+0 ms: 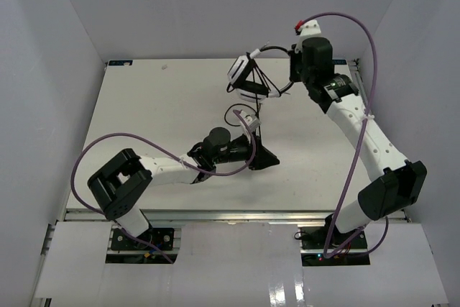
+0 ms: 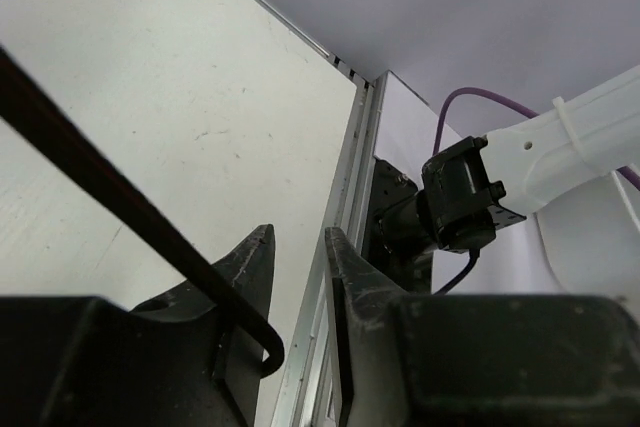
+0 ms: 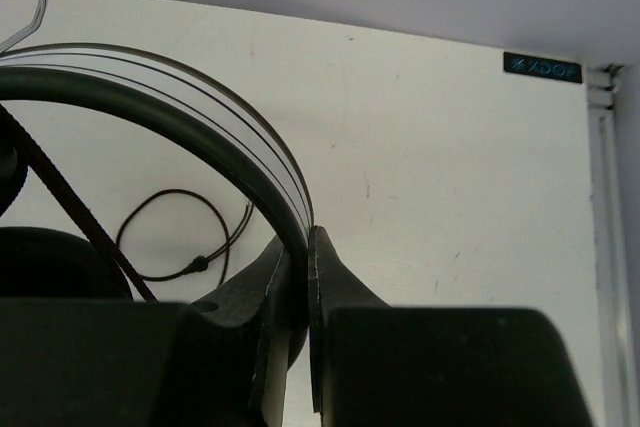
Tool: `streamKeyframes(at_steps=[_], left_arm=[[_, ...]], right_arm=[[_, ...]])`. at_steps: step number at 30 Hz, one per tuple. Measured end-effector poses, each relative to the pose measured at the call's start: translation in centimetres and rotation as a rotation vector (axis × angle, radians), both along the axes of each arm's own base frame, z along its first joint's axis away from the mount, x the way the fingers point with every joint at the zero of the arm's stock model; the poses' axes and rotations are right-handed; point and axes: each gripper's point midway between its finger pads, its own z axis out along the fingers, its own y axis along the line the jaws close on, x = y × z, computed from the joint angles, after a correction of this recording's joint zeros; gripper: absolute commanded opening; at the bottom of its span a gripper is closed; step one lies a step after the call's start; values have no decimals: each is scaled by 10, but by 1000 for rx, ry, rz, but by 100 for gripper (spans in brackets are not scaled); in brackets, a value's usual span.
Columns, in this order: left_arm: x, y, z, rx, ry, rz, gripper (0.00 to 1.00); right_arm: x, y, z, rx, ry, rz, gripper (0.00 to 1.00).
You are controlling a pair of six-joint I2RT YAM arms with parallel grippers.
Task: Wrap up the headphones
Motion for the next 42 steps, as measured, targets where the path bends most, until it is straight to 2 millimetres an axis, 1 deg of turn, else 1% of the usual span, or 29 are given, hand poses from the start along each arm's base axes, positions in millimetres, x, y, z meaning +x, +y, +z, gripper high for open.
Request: streamKeyframes(at_steps=[3,6,7,8,9,10,11,14,16,17,18,20,22,24,27,29,30,31,33,34,36,39,40,42], left_arm=[[4,-6,-8,-7,-45,27,31],[12,-4,-22,2,-67,68,30],[15,-1,-29,11,-71,84,29],[17,1,-35,20,-71,97,23],[20,4,-42,29,-72,109,20],[24,6,-48,39,-70,122,17],[28,9,-53,49,-67,134,17],[39,15,-59,55,-66,157,17],[50,23,-61,55,-64,174,10],[57,28,-61,55,-64,186,3],[65,34,-61,55,-65,199,2],[77,44,-60,51,-68,215,0],[91,55,-56,43,-71,224,0],[100,63,-51,38,-72,220,0],[118,82,-37,35,-70,215,0],[134,96,-19,35,-77,217,0],[141,103,-8,35,-86,215,0],[145,107,4,37,-95,207,0],[153,111,32,36,-121,184,0],[155,111,45,33,-131,169,0],[150,109,67,24,-137,121,0],[134,105,79,22,-108,51,0],[129,104,78,26,-77,29,0],[120,103,76,32,-7,-3,3]], right_arm=[[-1,-15,0,151,60,12,8],[-7,-30,3,305,118,44,8],[-10,-32,6,356,134,67,8],[-13,-33,9,403,146,93,8],[-16,-33,14,449,155,118,8],[-20,-33,19,491,163,144,8],[-24,-33,24,532,170,170,8],[-44,-19,42,609,165,301,8],[-60,-9,53,634,158,389,8],[-68,-4,58,639,152,434,8],[-78,0,65,631,135,487,8],[-96,7,78,595,87,586,8],[-115,9,88,516,8,674,8],[-132,9,93,409,-80,736,8],[-156,3,96,180,-236,793,8],[-165,-2,93,30,-319,789,8],[-167,-6,89,-48,-354,776,8],[-165,-11,83,-123,-382,754,8],[-158,-20,65,-247,-398,712,8],[-153,-23,55,-302,-395,695,8],[-138,-28,34,-412,-389,661,8],[-118,-28,-2,-529,-330,643,8],[-112,-26,-11,-573,-325,637,8],[-101,-19,-20,-664,-336,595,8]])
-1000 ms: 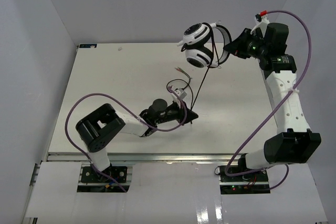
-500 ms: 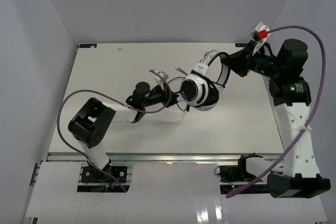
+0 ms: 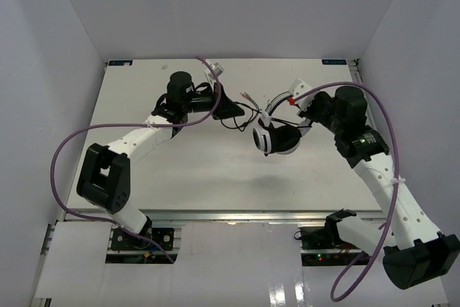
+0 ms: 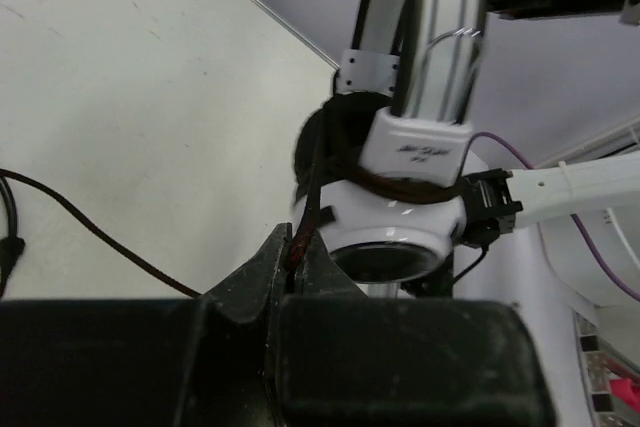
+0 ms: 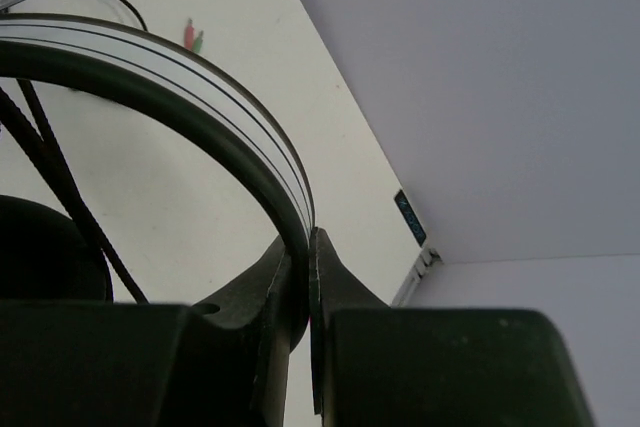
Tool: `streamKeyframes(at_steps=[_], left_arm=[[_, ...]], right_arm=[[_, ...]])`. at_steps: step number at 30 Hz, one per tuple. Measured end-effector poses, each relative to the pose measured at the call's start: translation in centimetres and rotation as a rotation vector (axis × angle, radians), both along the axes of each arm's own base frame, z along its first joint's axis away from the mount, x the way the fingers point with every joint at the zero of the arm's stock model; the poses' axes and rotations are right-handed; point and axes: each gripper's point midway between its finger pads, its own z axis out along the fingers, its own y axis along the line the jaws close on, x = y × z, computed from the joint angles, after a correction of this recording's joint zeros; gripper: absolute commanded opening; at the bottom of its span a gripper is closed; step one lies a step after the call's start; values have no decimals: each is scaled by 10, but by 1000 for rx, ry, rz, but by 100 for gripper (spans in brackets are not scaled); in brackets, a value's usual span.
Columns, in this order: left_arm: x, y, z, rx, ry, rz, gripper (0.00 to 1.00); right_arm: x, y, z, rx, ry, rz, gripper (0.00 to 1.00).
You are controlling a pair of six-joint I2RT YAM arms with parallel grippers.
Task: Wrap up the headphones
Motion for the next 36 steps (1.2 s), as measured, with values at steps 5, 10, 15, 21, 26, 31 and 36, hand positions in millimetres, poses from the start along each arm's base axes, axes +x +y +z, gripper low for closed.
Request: streamKeyframes(at_steps=[5,10,15,21,26,31,36], left_arm=[[-19,-10,8,-16,119,-57,16],[-43,-38,14,-57,178,-90,24],[-72,-59,6,-107,209,-67,31],[-96,-76,-1,-153,176,-17,38],[-85,-90,-6,-201,137,37,38],[-67,-108,-58,-166,179,77,38],[-57,-115,-111,-109,230,105,35]], right_arm=[[24,23,-5,-82,-121,-129,8],[57,28,-4,36,-123,-367,8],[75,22,-7,191,-51,-559,8],[97,19,1,417,87,-667,8],[104,10,3,610,239,-680,8],[102,1,-3,769,422,-645,8],[88,-2,5,900,585,-559,8]])
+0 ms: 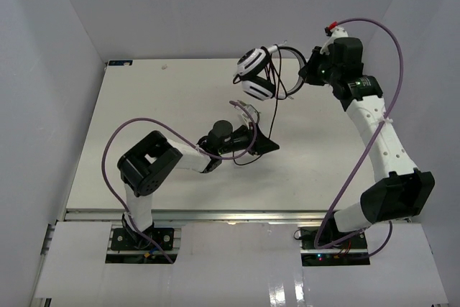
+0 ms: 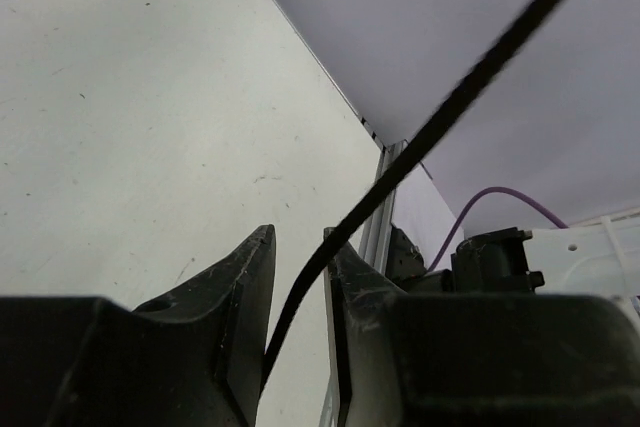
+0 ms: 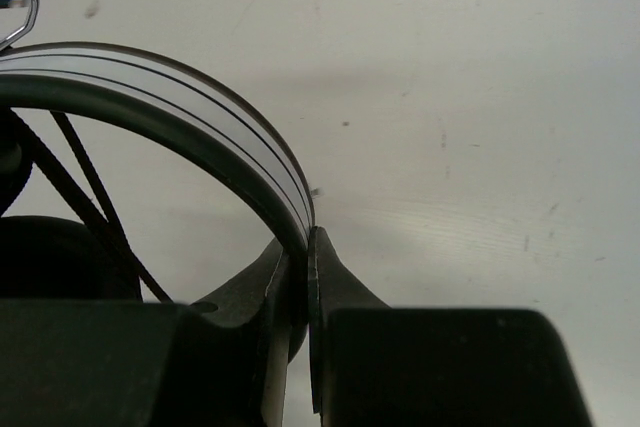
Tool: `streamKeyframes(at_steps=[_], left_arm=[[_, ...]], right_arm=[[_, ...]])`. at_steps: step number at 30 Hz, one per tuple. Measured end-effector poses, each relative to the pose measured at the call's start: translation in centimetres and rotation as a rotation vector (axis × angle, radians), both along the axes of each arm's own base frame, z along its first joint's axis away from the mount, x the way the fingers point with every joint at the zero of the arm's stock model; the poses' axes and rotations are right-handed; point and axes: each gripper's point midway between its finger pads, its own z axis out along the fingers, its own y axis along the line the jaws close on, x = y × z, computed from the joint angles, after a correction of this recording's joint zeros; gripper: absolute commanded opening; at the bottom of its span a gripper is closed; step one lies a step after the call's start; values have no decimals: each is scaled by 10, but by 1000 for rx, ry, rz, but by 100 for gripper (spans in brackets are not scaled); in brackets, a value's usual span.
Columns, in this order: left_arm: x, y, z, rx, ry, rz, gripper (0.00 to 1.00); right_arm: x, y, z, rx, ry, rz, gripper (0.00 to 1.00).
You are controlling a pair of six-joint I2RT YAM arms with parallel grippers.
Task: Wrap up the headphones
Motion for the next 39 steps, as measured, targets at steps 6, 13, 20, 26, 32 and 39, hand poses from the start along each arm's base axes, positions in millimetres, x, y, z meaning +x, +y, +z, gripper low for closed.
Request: streamKeyframes(at_steps=[6,13,20,26,32,39], left_arm=[[8,7,0,-43,-44,11,19],[34,37,2,-45,-69,15,9],[60,80,28,-14,-91,0,9],[61,99,84,-16,-154,-69,12],[39,98,104,-22,-117,-157,23],[7,82,121,-59,-63,-209,37]], right_arm=[[-33,0,58,208,-105,237,8],[-117,32,98,74,-421,755,8],[-146,16,82,-520,-738,856,8],[-119,1,34,-862,-751,796,8],[-91,25,3,-1053,-730,736,8],[-47,16,-13,-1149,-576,354,8]])
